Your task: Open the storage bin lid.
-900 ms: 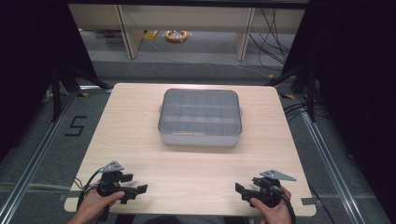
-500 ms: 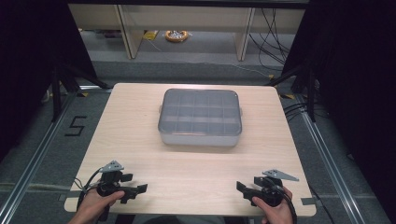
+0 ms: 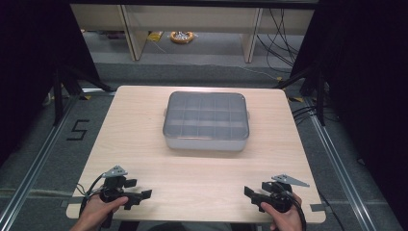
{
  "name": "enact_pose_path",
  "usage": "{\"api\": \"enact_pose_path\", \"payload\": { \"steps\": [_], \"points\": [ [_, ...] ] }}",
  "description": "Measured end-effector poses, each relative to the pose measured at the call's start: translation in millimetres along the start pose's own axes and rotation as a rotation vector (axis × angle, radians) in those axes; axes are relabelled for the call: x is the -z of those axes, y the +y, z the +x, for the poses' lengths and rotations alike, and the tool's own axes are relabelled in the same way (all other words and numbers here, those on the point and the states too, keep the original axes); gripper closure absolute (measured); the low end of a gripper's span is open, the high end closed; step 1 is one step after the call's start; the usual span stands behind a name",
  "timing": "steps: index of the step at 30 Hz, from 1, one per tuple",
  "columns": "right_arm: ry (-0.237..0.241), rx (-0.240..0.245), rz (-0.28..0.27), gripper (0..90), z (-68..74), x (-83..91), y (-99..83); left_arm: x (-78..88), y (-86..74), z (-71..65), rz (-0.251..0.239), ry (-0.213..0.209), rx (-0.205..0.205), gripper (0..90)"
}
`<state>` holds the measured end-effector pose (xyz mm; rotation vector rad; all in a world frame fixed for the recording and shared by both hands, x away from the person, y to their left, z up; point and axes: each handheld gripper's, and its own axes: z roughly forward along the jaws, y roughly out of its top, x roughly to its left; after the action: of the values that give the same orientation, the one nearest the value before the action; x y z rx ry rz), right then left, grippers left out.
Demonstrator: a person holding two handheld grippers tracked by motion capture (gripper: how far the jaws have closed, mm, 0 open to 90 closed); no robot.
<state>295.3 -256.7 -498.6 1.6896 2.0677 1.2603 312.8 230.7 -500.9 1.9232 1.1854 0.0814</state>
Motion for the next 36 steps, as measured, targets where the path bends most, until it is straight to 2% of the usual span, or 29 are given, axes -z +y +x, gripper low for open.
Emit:
{"api": "enact_pose_path", "payload": {
  "steps": [3,6,12,13,14,15,16,17,19,26,28,29,30,31,32,33,35,36],
  "points": [
    [0.0,-0.012,0.001,19.4,1.1,0.0,-0.2,0.0,0.0,-0.1,-0.001,0.0,0.0,15.1],
    [0.002,0.002,-0.001,19.4,-0.4,0.0,0.1,-0.4,0.1,-0.2,-0.007,0.002,0.002,15.1],
    [0.007,-0.003,-0.003,19.4,-0.9,0.2,0.7,0.6,1.0,1.0,-0.003,-0.009,0.012,15.1],
    [-0.007,-0.053,0.001,19.6,2.3,1.0,0.9,0.7,1.1,1.2,-0.008,-0.02,0.024,15.1],
    [-0.007,-0.053,0.001,19.6,2.3,1.0,0.9,0.7,1.1,1.2,-0.008,-0.02,0.024,15.1],
    [0.003,-0.015,-0.011,19.7,-2.3,-0.6,1.6,0.4,1.3,1.3,-0.008,-0.021,0.024,15.1],
    [0.004,-0.061,0.0,19.7,0.1,0.0,2.1,0.0,1.6,1.3,-0.011,-0.018,0.025,15.1],
    [0.003,-0.033,-0.017,20.0,-4.2,0.2,3.6,-0.5,2.1,1.9,-0.007,-0.023,0.027,15.1],
    [0.028,-0.03,-0.029,20.0,-6.0,-0.5,4.4,-0.5,2.4,1.8,-0.005,-0.039,0.04,15.1],
    [0.012,-0.034,-0.049,19.8,-9.7,-1.0,11.1,-0.4,5.0,3.4,-0.016,-0.038,0.046,15.1],
    [0.022,-0.081,-0.073,19.8,-9.9,-1.2,14.6,-0.3,6.0,4.5,-0.015,-0.039,0.048,15.1],
    [0.022,-0.081,-0.073,19.8,-9.9,-1.2,14.6,-0.3,6.0,4.5,-0.015,-0.039,0.048,15.1],
    [0.024,-0.111,-0.06,19.9,-8.2,0.3,15.6,-1.3,6.6,5.0,-0.017,-0.039,0.05,15.1],
    [-0.003,-0.054,-0.089,20.2,-12.0,-1.2,17.0,-1.4,7.1,5.8,-0.01,-0.042,0.048,15.1],
    [-0.047,-0.052,-0.082,20.5,-7.7,0.2,18.4,-2.1,7.9,6.6,-0.008,-0.048,0.054,15.1],
    [-0.047,-0.044,-0.079,20.8,-7.1,0.0,19.4,-3.1,8.7,6.9,-0.012,-0.05,0.064,15.1],
    [-0.004,-0.059,-0.086,21.3,-9.2,-1.7,22.2,-4.4,11.8,8.5,-0.011,-0.054,0.067,15.1],
    [-0.004,-0.059,-0.086,21.3,-9.2,-1.7,22.2,-4.4,11.8,8.5,-0.011,-0.054,0.067,15.0]
  ]
}}
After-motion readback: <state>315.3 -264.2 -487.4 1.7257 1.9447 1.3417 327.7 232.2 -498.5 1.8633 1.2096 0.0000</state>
